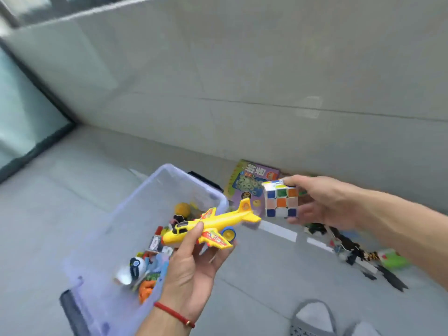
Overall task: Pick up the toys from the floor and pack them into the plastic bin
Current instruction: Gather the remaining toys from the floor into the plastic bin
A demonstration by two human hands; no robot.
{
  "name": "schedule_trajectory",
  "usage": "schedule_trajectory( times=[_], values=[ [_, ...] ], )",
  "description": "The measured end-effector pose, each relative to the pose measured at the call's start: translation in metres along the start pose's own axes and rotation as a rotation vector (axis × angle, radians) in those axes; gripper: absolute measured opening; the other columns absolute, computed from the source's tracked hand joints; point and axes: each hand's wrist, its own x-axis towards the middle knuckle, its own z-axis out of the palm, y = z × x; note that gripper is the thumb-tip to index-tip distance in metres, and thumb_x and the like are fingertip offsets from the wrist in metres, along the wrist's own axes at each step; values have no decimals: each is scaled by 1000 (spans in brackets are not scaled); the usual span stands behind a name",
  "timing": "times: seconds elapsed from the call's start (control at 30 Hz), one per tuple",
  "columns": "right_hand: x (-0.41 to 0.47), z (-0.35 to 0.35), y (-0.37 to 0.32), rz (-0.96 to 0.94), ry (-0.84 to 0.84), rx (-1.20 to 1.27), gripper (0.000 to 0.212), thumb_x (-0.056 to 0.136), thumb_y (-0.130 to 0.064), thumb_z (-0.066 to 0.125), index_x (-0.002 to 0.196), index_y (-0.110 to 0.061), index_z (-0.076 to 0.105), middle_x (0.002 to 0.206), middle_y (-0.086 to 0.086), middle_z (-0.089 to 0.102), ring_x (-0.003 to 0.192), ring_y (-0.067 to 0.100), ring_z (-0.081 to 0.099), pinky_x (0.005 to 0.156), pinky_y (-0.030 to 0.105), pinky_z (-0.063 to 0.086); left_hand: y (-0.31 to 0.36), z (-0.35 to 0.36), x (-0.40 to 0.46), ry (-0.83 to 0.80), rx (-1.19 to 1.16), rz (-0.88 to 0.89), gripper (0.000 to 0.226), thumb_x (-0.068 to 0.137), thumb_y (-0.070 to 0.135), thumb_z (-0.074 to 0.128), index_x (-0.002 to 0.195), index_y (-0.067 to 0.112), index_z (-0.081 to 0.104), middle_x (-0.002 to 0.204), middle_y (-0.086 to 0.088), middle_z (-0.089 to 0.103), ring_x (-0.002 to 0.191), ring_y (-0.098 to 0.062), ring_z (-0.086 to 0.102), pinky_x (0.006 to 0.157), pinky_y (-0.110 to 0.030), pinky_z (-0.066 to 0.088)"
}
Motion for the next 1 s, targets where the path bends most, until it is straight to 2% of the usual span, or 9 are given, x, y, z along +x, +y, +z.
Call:
schedule_trajectory(
  times=[0.13, 0.2, 0.27, 0.37, 0.47, 0.63, 0.8, 0.9, 1.0],
  values=[
    [-19, 111, -41, -58, -186, -74, 52, 96, -41, 62, 125, 1, 54, 124, 21, 60, 101, 39, 69, 86, 44, 60, 62, -61, -25, 111, -132, 112, 27, 91, 25, 57, 84, 3, 71, 127, -29, 61, 108, -39, 66, 88, -57, 52],
    [-22, 148, -51, -126, -153, -193, 49, 96, -46, 59, 120, -4, 54, 117, 15, 59, 87, 30, 70, 78, 40, 61, 84, -87, -30, 158, -187, 105, 26, 94, 24, 57, 93, -1, 60, 129, -38, 54, 117, -47, 59, 88, -58, 53],
    [-26, 168, -55, -203, -120, -297, 41, 96, -44, 56, 112, -7, 59, 109, 13, 60, 75, 24, 65, 67, 36, 57, 99, -107, -35, 221, -185, 61, 17, 92, 18, 57, 99, 2, 55, 117, -34, 58, 118, -51, 56, 92, -57, 52],
    [-36, 165, -49, -232, -123, -460, 35, 96, -39, 58, 109, -7, 62, 102, 13, 59, 78, 24, 61, 67, 37, 53, 109, -126, -41, 281, -156, 8, 34, 88, 9, 53, 121, 3, 49, 125, -34, 53, 118, -50, 55, 102, -55, 45],
    [-48, 130, -40, -200, -103, -589, 29, 95, -36, 62, 106, -9, 67, 106, 14, 65, 83, 28, 63, 78, 43, 57, 103, -118, -44, 251, -109, -13, 19, 93, 10, 50, 111, 6, 52, 130, -29, 52, 116, -46, 57, 98, -55, 48],
    [-63, 36, -20, -130, -40, -630, 28, 98, -31, 61, 102, -5, 67, 97, 11, 68, 78, 26, 65, 73, 40, 52, 58, -60, -37, 34, 164, -23, 20, 94, 10, 52, 112, 6, 60, 115, -22, 66, 104, -36, 63, 89, -50, 55],
    [-55, -77, 34, 3, 192, -688, 27, 97, -31, 58, 107, -8, 68, 101, 9, 73, 82, 23, 69, 75, 36, 57, -21, 10, -13, -186, 573, -64, 17, 95, 4, 51, 104, 8, 64, 108, -18, 72, 98, -28, 64, 92, -50, 52],
    [-39, -136, 84, 79, 310, -928, 23, 96, -29, 53, 105, -12, 67, 98, 6, 73, 82, 21, 69, 68, 29, 56, -79, 43, 9, -286, 756, -135, 18, 94, 0, 51, 102, 8, 65, 106, -17, 72, 94, -25, 64, 89, -48, 53],
    [-15, -178, 147, 189, 335, -1107, 29, 97, -29, 54, 123, -18, 62, 123, 7, 65, 107, 24, 62, 82, 27, 46, -144, 63, 38, -336, 946, -167, 23, 90, -4, 52, 97, 12, 67, 101, -10, 73, 93, -18, 64, 85, -41, 56]
  ],
)
